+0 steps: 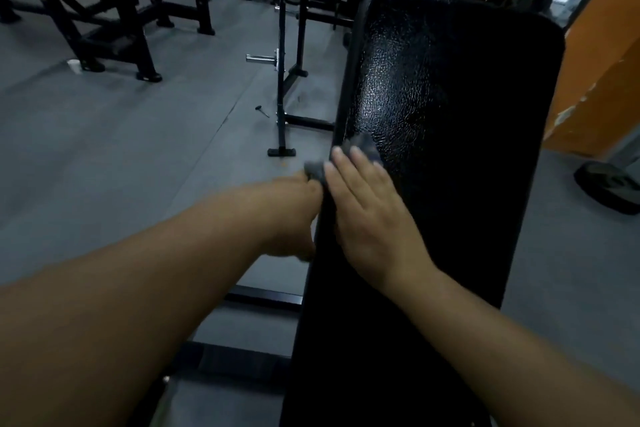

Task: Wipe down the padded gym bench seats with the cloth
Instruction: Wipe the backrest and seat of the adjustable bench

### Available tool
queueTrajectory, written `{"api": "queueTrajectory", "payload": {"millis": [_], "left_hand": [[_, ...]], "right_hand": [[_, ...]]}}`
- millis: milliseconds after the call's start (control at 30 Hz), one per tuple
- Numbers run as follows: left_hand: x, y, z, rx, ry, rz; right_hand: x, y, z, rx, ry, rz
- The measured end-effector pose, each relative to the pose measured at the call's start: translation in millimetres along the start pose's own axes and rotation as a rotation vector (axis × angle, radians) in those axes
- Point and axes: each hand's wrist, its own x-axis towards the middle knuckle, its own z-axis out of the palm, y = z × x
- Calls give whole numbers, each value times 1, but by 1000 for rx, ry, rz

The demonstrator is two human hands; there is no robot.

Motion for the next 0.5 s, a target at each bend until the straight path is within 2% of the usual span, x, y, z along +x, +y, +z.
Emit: {"api": "queueTrajectory", "payload": {"millis": [67,100,167,233,300,400,433,500], "left_hand": [[-1,4,4,-5,-58,-23],[0,7,5,-9,-46,-30],[2,9,4,0,4,-46],[4,9,7,-10,49,-63],[4,9,10,-9,136,-43],[-1,9,11,-51,167,-9],[-2,8,11,-67,161,-8],[0,8,10,-75,154,-11]], "right_hand": [[-21,28,-13,-57,-28,-46],[-21,41,-20,-86,-32,-12],[-2,51,-24,-135,49,144],[11,30,-13,-142,121,298],[-15,8,-2,-108,79,211],[-95,23,-15,-179,-151,-33],[-108,40,-27,-213,-173,-30],[-102,68,-40,-261,-109,121]]}}
